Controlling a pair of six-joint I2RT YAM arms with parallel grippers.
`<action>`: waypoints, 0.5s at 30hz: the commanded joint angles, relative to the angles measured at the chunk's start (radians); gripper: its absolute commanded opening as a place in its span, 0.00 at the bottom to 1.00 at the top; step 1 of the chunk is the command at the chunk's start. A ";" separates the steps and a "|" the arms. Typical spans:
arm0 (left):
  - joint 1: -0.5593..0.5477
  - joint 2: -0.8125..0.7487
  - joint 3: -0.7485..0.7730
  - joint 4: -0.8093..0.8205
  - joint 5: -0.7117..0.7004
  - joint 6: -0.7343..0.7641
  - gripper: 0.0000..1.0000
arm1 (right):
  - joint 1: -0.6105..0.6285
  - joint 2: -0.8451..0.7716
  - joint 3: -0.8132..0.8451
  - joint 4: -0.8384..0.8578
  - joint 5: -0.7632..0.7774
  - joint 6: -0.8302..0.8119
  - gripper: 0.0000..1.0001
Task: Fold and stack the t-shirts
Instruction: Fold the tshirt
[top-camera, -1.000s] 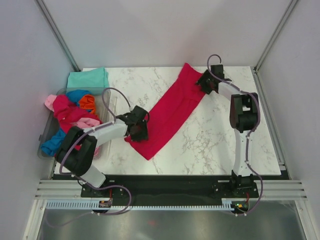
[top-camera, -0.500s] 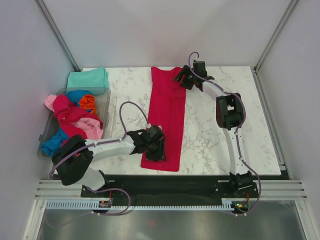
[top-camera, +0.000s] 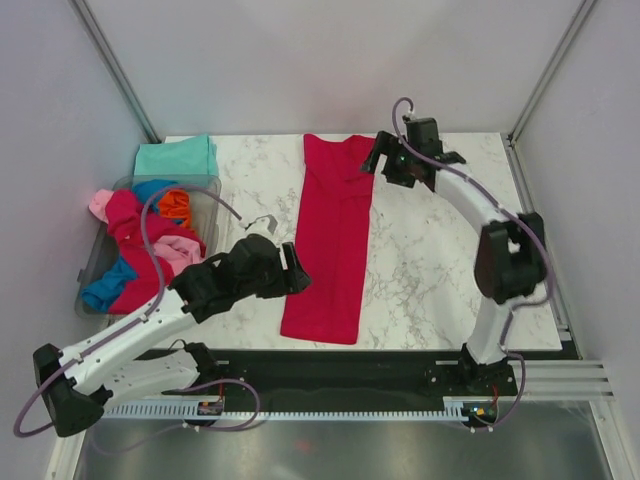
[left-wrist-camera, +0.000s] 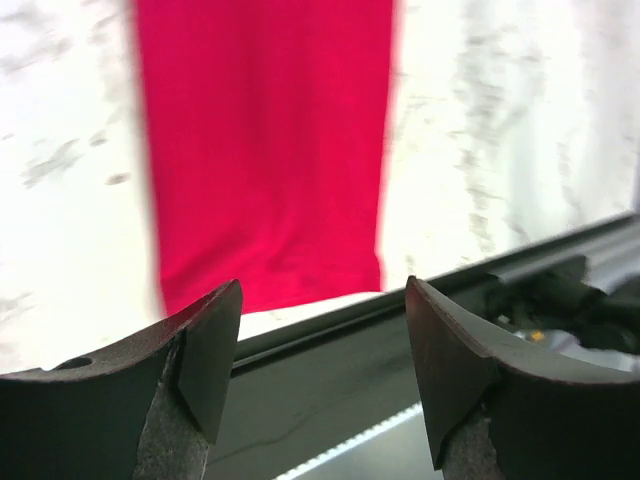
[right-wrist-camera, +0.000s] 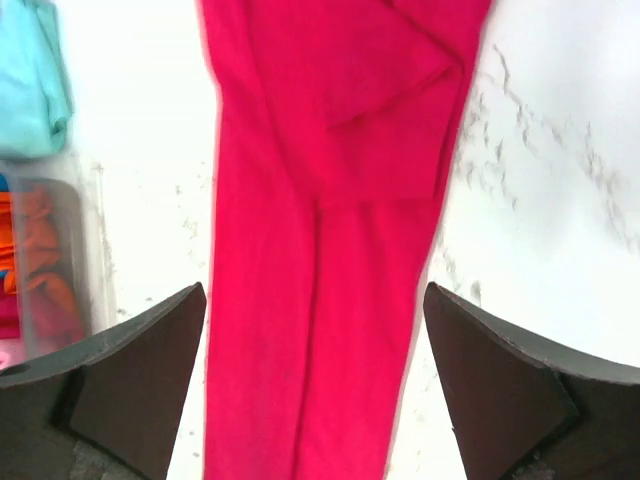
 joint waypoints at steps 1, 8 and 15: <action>0.087 -0.010 -0.108 -0.094 -0.015 0.021 0.74 | 0.096 -0.302 -0.333 -0.047 0.153 0.017 0.98; 0.141 -0.071 -0.256 -0.048 0.033 0.005 0.72 | 0.340 -0.897 -1.039 0.054 0.254 0.321 0.94; 0.151 -0.085 -0.366 0.035 0.059 0.011 0.72 | 0.635 -1.018 -1.198 0.072 0.350 0.507 0.87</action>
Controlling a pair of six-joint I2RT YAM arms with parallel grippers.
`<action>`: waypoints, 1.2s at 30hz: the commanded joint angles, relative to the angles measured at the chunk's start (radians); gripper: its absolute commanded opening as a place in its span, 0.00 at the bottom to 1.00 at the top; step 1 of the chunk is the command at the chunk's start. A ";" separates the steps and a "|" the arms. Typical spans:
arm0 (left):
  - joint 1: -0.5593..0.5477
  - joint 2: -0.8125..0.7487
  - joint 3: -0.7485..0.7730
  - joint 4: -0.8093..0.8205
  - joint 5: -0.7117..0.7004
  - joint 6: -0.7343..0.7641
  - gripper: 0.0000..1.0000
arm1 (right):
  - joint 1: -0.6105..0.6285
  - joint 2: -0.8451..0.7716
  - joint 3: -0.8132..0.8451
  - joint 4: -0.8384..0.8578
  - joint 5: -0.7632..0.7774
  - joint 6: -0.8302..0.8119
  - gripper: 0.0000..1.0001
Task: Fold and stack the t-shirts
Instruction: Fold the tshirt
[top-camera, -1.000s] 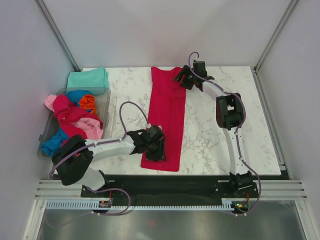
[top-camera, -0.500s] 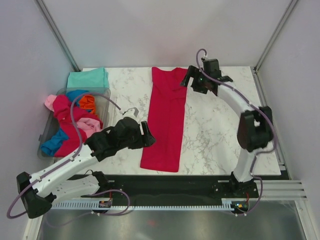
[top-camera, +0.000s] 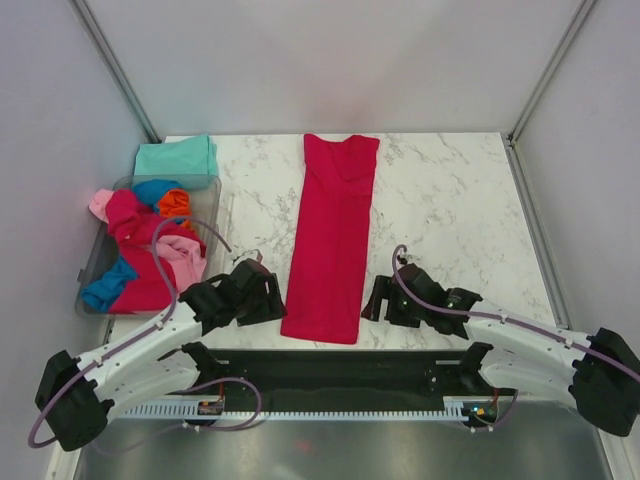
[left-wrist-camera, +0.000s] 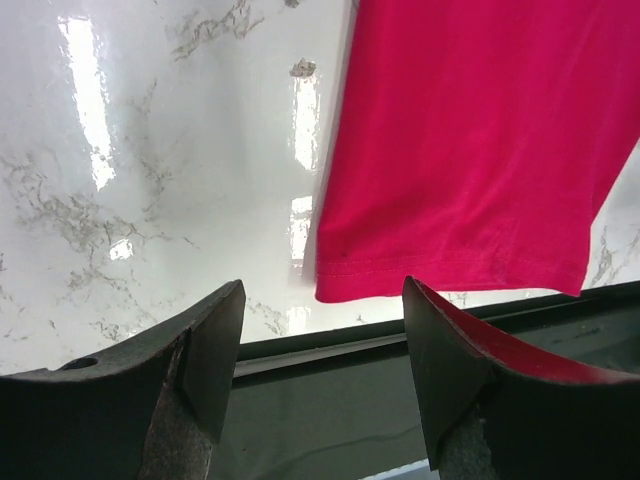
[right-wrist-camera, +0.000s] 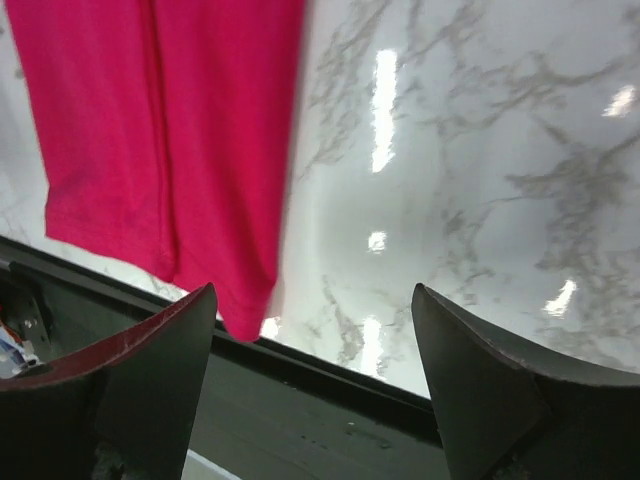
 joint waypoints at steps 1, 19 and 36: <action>0.006 0.005 -0.037 0.072 0.022 0.008 0.72 | 0.110 -0.001 0.021 0.083 0.110 0.133 0.86; 0.006 0.049 -0.152 0.236 0.113 0.014 0.71 | 0.398 0.265 0.029 0.135 0.262 0.320 0.43; 0.001 0.184 -0.201 0.457 0.252 0.057 0.02 | 0.393 0.093 -0.029 0.063 0.343 0.320 0.01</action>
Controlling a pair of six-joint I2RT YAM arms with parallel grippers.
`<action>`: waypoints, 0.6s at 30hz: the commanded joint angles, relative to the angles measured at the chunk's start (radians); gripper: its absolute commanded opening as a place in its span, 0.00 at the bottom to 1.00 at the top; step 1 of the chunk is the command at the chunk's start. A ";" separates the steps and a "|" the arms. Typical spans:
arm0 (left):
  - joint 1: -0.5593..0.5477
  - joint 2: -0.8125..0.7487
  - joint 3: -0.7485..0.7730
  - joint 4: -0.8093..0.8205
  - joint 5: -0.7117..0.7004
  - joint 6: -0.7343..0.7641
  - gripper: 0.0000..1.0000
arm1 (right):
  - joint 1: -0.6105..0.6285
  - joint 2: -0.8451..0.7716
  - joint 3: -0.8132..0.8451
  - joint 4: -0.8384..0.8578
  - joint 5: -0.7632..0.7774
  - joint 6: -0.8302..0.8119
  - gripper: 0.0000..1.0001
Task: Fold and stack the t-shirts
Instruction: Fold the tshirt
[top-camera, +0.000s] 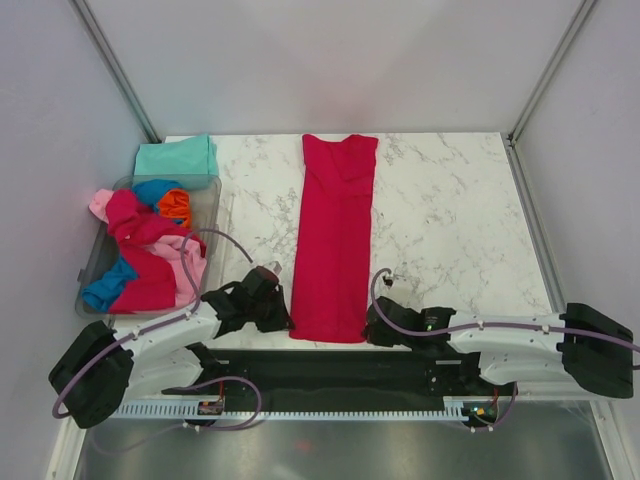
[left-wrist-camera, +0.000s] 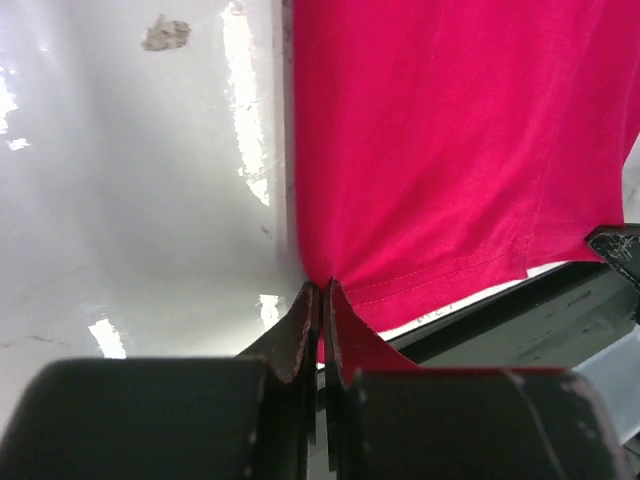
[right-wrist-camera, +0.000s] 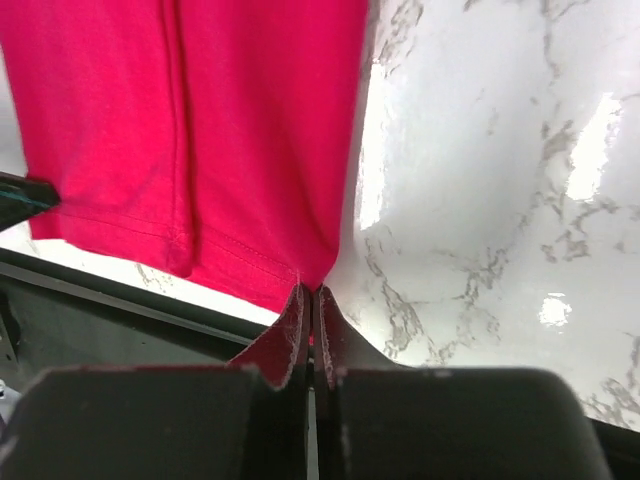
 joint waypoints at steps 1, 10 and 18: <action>-0.003 0.002 -0.009 0.055 0.048 0.033 0.02 | 0.002 -0.089 -0.020 -0.049 0.063 0.014 0.00; -0.126 -0.245 0.056 -0.144 0.020 -0.126 0.02 | 0.005 -0.349 -0.019 -0.268 0.050 0.035 0.00; -0.108 -0.149 0.345 -0.383 -0.136 -0.008 0.02 | -0.024 -0.168 0.263 -0.443 0.240 -0.097 0.00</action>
